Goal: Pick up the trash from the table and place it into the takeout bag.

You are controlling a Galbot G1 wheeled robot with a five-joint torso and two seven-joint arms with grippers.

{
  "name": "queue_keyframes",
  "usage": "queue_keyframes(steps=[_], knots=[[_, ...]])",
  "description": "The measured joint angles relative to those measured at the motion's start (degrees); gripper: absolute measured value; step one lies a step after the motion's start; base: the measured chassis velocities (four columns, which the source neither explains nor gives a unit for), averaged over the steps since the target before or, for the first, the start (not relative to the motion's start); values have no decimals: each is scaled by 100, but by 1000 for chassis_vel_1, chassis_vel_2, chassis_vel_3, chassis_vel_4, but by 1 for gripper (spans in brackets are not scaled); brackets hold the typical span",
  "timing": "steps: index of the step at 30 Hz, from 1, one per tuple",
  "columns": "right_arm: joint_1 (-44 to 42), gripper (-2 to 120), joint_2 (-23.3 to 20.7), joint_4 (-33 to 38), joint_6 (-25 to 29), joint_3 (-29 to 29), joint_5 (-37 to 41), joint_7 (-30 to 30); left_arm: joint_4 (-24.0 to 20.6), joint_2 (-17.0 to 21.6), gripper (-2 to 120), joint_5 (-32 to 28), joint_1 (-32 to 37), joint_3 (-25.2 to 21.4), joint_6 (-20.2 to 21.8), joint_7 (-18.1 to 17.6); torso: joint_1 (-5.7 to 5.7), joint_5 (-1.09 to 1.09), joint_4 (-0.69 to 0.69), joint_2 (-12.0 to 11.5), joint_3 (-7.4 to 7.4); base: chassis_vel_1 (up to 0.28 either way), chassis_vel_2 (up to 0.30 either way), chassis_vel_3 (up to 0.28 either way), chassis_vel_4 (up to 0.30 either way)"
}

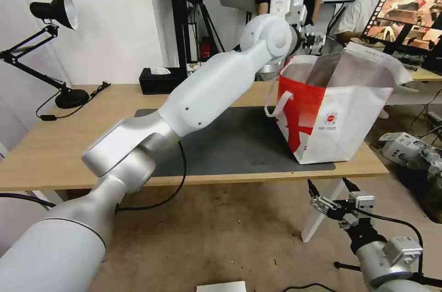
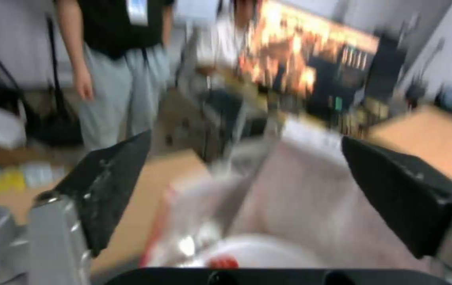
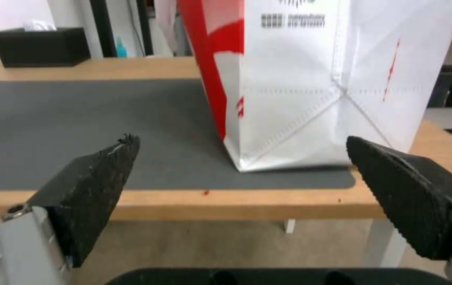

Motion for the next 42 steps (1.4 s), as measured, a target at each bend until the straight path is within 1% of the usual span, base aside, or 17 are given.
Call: queue_keyframes(steps=[4,7,8,11,12,14,15,17,18,20,21,23,25,26,29,33,42], knots=[[37,100,-6,28,10,3,3,0,-860,601,100,451,503,-36,-564,-131,0,-2,2,0,0,0,0,0,0],[89,100,-21,85,15,-1,1,-2,-2089,1667,100,1130,1499,-177,-1012,-170,0,-5,3,0,1,0,0,0,0],[89,100,-21,85,15,-1,1,-2,-2089,1667,100,1130,1499,-177,-1012,-170,0,-5,3,0,1,0,0,0,0],[142,100,-40,130,16,-3,-9,1,-3147,2682,100,1757,2622,-815,-1211,28,0,-2,-1,0,0,0,0,0,0],[142,100,-40,130,16,-3,-9,1,-3147,2682,100,1757,2622,-815,-1211,28,0,-2,-1,0,0,0,0,0,0],[187,100,-50,184,18,1,-20,15,-3920,3339,100,2341,4087,-1952,-1262,346,0,-5,3,0,0,0,0,0,0],[187,100,-50,184,18,1,-20,15,-3920,3339,100,2341,4087,-1952,-1262,346,0,-5,3,0,0,0,0,0,0],[237,100,-49,226,23,31,-79,24,-4553,3676,100,3007,5823,-3161,-1510,514,-1,-5,5,0,0,0,0,0,0],[237,100,-49,226,23,31,-79,24,-4553,3676,100,3007,5823,-3161,-1510,514,-1,-5,5,0,0,0,0,0,0],[304,100,-45,269,29,58,-196,29,-5099,3527,100,3524,7405,-4443,-1610,777,-1,1,0,0,-1,0,0,0,0],[304,100,-45,269,29,58,-196,29,-5099,3527,100,3524,7405,-4443,-1610,777,-1,1,0,0,-1,0,0,0,0],[357,100,-13,330,33,82,-300,41,-5537,3026,100,4155,8929,-5417,-1743,1104,-1,-1,2,0,-1,0,0,0,0],[335,100,38,444,45,153,-439,64,-5823,2323,100,4808,10032,-5846,-1919,1505,-2,-2,4,0,-1,0,0,0,0],[335,100,38,444,45,153,-439,64,-5823,2323,100,4808,10032,-5846,-1919,1505,-2,-2,4,0,-1,0,0,0,0],[198,100,180,707,148,237,-745,84,-6151,1099,100,5790,11283,-5920,-2193,2051,-3,3,2,1,-2,0,0,0,0],[72,100,379,907,281,216,-1085,74,-6201,369,100,6317,11704,-5685,-2326,2265,-2,0,0,1,0,0,0,0,0],[53,100,530,960,317,163,-1296,81,-6201,126,100,6603,11783,-5605,-2362,2382,0,1,-1,0,0,0,0,0,0]])
